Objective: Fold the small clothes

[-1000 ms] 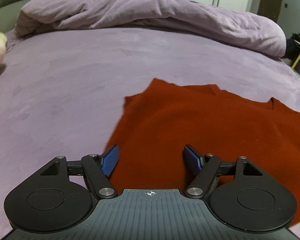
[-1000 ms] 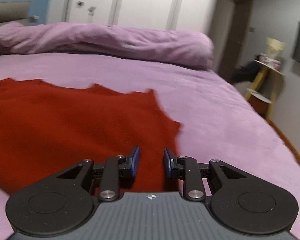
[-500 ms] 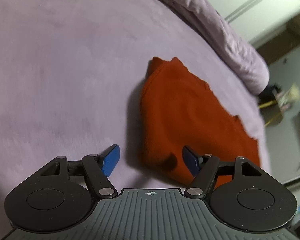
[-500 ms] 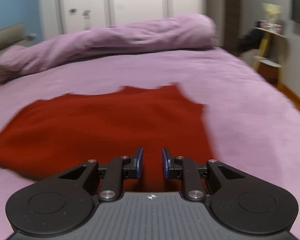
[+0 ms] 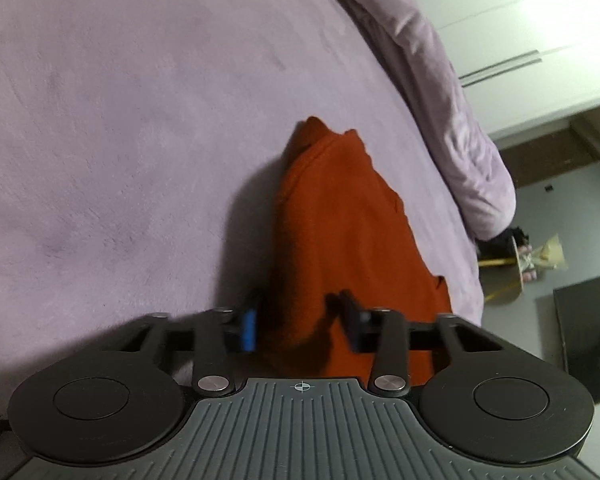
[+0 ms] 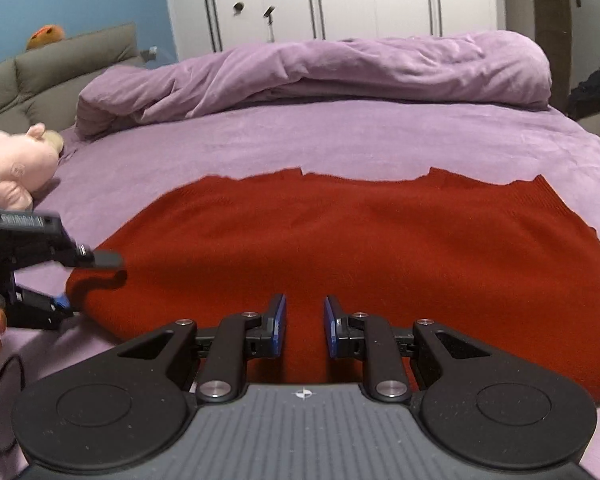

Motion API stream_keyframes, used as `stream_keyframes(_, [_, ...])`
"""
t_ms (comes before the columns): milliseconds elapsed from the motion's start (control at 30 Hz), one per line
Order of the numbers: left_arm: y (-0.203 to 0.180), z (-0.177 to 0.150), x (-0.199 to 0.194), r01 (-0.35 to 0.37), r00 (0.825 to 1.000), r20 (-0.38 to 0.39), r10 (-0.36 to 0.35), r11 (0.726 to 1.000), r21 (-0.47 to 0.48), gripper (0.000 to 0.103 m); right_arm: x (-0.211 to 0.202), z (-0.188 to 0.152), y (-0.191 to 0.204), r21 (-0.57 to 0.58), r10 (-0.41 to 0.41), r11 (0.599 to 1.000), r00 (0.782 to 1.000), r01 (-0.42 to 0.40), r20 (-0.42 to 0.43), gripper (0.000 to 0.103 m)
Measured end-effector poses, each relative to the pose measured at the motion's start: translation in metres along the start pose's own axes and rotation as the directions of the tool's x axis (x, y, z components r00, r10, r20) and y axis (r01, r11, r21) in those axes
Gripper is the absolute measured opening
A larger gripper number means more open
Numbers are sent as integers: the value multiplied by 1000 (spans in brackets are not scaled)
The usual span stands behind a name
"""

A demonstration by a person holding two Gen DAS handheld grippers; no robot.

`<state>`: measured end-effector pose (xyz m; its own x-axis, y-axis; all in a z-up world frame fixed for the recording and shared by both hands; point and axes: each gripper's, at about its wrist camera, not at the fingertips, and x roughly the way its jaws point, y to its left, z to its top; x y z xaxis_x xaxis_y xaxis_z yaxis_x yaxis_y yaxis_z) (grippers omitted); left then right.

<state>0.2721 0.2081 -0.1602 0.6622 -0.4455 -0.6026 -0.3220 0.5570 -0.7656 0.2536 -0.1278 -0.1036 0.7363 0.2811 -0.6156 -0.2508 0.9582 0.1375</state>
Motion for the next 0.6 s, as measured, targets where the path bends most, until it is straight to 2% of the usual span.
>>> stream_keyframes(67, [3,1,1,18,1000,4,-18,1000,-24,31,3,0,2,26,1,1000,1000,-1,13,14])
stream_keyframes(133, [3,3,0,23,1000,15,-22,999,-32,29,16,-3,7,-8,9,1000,1000,-10,-27,5])
stream_keyframes(200, [4,2,-4,34,999,25,-33,998,-43,26,27,-12,8,-47,32,998,996,-36,-80,5])
stream_keyframes(267, [3,2,-10,39,999,35,-38,998,-44,24,22,-13,8,-97,42,994,997,-48,-66,5])
stream_keyframes(300, [0,2,-12,39,998,42,-37,999,-36,24,18,-11,6,-86,57,994,996,-63,-71,5])
stream_keyframes(400, [-16,3,-19,27,998,63,-28,999,18,22,2,-7,-13,22,94,995,994,-93,-58,5])
stream_keyframes(500, [-41,3,-25,7,996,83,-16,995,102,21,-21,-10,-32,72,66,995,998,-64,-18,5])
stream_keyframes(600, [-78,-2,-29,-25,995,97,2,971,238,21,-43,-13,-58,129,37,991,999,-39,19,5])
